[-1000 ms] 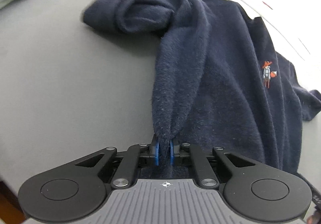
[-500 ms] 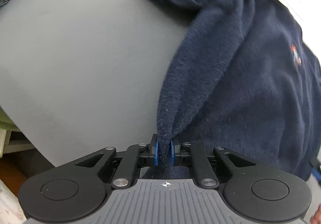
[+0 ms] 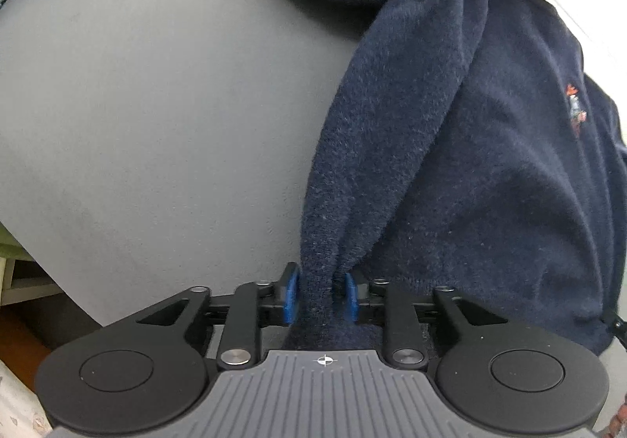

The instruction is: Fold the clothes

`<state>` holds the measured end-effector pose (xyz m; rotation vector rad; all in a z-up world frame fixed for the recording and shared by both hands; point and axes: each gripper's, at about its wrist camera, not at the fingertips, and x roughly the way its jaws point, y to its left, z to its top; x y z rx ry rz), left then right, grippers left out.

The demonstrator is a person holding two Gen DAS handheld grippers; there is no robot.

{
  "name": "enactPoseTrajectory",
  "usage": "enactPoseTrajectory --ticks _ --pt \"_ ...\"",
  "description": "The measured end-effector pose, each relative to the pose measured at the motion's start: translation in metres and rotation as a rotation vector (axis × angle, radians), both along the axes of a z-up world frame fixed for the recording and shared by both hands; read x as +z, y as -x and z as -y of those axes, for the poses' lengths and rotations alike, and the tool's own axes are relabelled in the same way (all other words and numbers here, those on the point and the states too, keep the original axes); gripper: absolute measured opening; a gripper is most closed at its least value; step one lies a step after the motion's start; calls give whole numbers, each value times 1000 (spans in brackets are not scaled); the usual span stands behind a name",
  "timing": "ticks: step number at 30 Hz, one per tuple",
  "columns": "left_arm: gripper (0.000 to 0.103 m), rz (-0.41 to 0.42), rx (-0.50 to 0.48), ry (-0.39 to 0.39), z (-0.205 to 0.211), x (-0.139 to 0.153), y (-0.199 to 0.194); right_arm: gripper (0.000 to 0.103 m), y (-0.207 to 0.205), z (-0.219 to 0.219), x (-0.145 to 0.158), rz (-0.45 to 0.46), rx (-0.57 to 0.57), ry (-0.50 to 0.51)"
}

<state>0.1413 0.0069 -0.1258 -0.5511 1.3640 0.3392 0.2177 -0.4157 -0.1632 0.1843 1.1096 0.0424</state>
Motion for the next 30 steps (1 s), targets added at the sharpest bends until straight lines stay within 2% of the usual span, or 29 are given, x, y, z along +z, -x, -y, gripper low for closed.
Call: enactPoseTrajectory --ticks 1,4,7,9,10,12,13,16,19,23,28,30 --pt "49 16 -5 -1 -6 9 0 64 -2 5 3 8 -32 -16" --pt "52 72 -41 -53 -20 34 4 64 -7 24 12 19 -177 -28" --pt "52 135 -131 -213 -19 60 -17 65 -10 45 26 62 -296 -27" --pt "53 204 -193 -263 -15 74 -25 70 -14 55 32 99 -332 -6" --pt "53 249 -219 -252 -10 79 -36 75 -18 60 33 110 -341 11" --pt "57 339 -272 -180 5 79 -67 77 -28 69 37 141 -355 53" --pt "58 374 -301 -144 20 76 -87 77 -34 76 38 160 -362 69" --pt "58 430 -381 -132 68 56 -140 77 -53 102 41 219 -417 93" --pt "58 454 -436 -109 125 35 -171 77 -72 142 43 264 -482 30" --pt "58 478 -417 -103 177 14 -186 77 -109 197 28 282 -566 -83" --pt "58 485 -329 -44 243 -36 -248 77 -170 251 1 286 -591 -188" --pt "58 493 -331 -60 266 -47 -270 76 -197 269 -13 283 -589 -256"
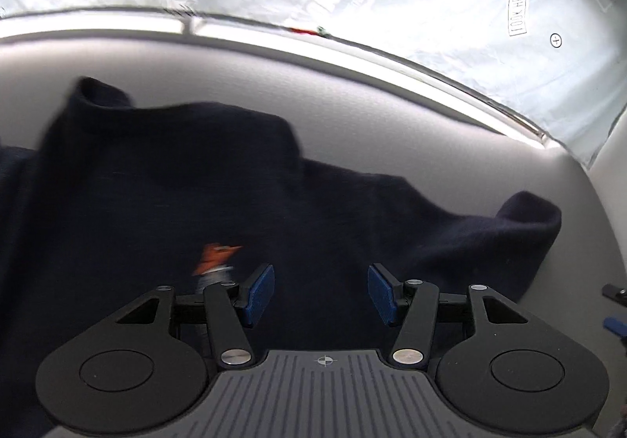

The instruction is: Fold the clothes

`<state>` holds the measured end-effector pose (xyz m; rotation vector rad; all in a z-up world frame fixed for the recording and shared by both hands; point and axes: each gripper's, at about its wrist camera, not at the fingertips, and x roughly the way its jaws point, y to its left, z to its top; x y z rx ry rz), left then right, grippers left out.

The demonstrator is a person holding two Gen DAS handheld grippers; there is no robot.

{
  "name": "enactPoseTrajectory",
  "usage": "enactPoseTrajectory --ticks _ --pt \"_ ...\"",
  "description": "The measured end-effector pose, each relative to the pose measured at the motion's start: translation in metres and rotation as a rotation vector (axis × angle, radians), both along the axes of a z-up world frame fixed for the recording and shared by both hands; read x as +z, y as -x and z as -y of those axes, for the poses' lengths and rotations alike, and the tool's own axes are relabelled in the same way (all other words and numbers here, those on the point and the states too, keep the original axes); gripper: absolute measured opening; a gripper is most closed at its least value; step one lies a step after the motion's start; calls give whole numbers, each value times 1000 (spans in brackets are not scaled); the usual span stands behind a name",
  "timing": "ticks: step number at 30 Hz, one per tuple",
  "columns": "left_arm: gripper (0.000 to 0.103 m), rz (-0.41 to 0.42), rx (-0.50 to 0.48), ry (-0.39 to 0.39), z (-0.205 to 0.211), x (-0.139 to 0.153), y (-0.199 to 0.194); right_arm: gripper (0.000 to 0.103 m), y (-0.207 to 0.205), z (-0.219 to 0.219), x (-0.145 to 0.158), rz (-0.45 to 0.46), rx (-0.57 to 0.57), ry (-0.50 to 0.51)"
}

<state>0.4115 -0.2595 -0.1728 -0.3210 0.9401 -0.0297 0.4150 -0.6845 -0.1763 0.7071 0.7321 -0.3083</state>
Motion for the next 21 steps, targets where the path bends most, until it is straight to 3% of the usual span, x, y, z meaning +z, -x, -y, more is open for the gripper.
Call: enactPoseTrajectory --ticks 3,5,10,12,14,21 --pt "58 63 -24 -48 28 -11 -24 67 -45 19 -24 0 6 -105" --pt "58 71 -17 -21 40 -23 -46 51 -68 28 -34 4 23 -160" --pt "58 37 28 -53 43 -43 -67 51 -115 38 -58 11 57 -260" --pt "58 12 63 -20 36 -48 -63 52 -124 42 -64 16 48 -296" --pt "58 21 60 -41 34 -46 -56 53 -131 44 -67 17 43 -334" --pt "58 18 41 -128 46 -43 -59 53 -155 26 -61 -59 160 -276"
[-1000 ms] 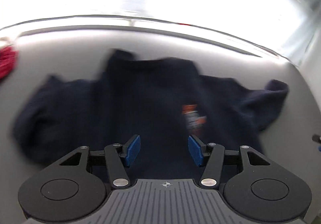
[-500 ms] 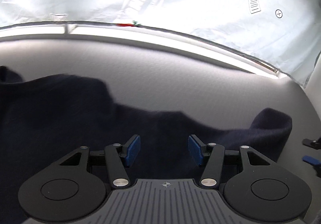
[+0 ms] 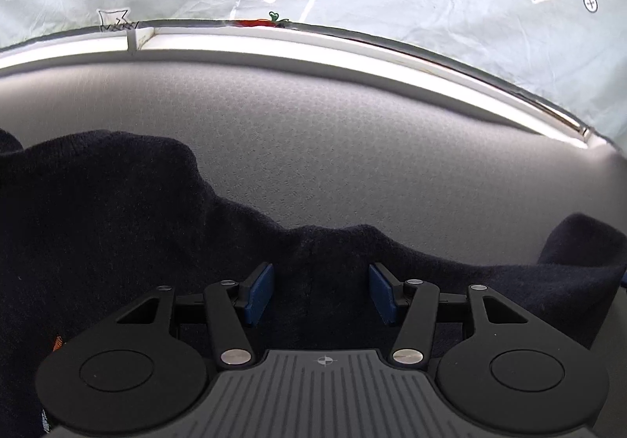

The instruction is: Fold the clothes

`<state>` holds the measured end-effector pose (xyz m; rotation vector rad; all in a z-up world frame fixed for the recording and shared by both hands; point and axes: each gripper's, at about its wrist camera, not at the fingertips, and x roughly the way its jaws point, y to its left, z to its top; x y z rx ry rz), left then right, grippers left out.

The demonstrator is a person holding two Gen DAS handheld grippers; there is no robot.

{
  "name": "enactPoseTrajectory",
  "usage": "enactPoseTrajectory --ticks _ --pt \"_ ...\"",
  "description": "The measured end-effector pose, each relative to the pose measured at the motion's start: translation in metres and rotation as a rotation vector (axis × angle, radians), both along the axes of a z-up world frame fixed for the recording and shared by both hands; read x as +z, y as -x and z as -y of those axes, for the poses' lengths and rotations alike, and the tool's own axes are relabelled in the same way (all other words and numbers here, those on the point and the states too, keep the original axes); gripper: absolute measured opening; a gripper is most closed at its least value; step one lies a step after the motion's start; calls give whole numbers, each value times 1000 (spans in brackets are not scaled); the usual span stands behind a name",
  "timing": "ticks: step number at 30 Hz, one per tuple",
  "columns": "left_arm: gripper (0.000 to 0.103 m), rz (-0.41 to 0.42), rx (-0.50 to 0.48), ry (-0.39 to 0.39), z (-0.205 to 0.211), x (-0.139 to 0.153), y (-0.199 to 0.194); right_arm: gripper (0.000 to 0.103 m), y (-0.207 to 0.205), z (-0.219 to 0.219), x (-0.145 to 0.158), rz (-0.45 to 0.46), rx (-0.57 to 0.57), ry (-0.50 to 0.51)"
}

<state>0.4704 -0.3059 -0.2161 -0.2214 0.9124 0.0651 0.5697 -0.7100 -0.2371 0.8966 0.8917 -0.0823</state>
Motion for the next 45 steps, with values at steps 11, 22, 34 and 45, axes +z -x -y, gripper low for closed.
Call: enactPoseTrajectory --ticks 11,22,34,45 --pt "61 -11 -15 -2 -1 0 -2 5 12 19 13 31 -185 -62" --pt "61 -28 -46 17 -2 2 3 2 83 4 85 106 -230 581" --pt "71 -40 -106 -27 9 2 9 47 119 56 53 108 27 569" --pt "64 27 -212 99 62 15 5 44 115 -64 62 412 424 656"
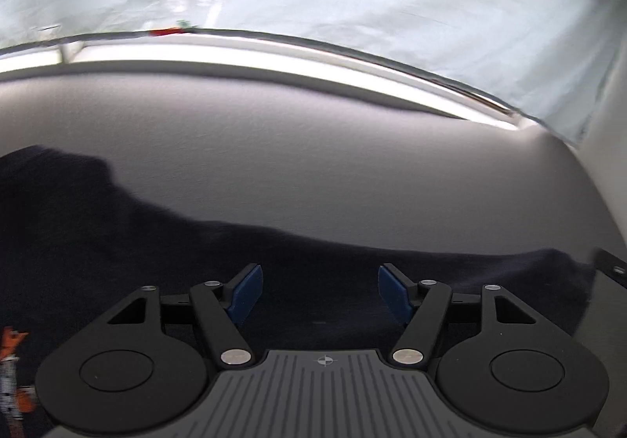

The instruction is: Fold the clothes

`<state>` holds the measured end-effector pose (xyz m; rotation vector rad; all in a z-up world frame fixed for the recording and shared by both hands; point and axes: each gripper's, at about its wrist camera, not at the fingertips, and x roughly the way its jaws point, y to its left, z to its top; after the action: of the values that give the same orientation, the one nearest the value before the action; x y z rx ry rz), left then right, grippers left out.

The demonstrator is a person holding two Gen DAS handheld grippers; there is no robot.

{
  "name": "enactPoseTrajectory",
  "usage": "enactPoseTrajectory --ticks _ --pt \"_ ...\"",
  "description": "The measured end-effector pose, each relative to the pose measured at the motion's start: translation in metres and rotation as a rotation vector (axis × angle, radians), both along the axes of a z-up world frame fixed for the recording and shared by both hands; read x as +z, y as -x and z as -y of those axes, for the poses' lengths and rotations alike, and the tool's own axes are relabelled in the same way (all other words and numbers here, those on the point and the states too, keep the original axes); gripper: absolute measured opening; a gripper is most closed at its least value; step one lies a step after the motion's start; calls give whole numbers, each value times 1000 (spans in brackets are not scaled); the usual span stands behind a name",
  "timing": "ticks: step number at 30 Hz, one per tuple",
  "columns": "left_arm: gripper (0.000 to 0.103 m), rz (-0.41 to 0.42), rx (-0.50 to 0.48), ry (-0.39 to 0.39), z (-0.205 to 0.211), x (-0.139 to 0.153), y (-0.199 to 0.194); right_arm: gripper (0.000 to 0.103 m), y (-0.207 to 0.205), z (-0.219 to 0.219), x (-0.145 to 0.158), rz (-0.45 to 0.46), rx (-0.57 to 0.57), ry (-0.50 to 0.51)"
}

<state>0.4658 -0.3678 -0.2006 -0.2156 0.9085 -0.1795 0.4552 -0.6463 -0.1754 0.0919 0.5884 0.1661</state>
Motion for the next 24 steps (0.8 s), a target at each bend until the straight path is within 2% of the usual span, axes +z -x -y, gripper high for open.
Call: enactPoseTrajectory --ticks 2,3,5,6,8,10,12,13,14,15,16,18,20,22,24 --pt "64 -24 -30 -24 21 -10 0 34 -9 -24 -17 -39 110 12" --pt "64 -18 -32 -34 25 -11 1 33 -13 -31 -29 -75 147 29" --pt "64 13 -40 -69 35 -12 10 29 -19 -35 -49 -114 163 76" --pt "64 20 -47 -69 37 -12 13 29 -21 -38 -57 -100 166 85" --pt "64 34 -44 -56 36 -13 20 28 -18 -22 -58 -94 99 84" --pt "64 39 -55 -45 32 -13 24 15 -17 1 -55 -101 6 88" --pt "64 34 -51 -27 26 -13 27 15 -22 28 -55 -105 -74 117" --pt "64 32 -47 -26 24 -12 28 24 -21 41 -58 -106 -107 128" --pt "64 30 -45 -28 22 -12 30 51 -19 51 -59 -107 -131 134" --pt "64 30 -47 -29 20 -11 32 53 -15 62 -60 -104 -154 139" --pt "64 29 -50 -35 18 -10 34 51 -12 70 -61 -110 -193 168" --pt "65 21 -59 -51 15 -9 39 51 -7 76 -59 -112 -232 226" --pt "65 14 -66 -58 11 -7 46 47 1 76 -51 -97 -247 219" --pt "65 14 -65 -63 6 -7 56 46 15 56 -36 -36 -193 201" --pt "65 16 -58 -70 6 -7 65 46 26 26 -29 -11 -69 182"
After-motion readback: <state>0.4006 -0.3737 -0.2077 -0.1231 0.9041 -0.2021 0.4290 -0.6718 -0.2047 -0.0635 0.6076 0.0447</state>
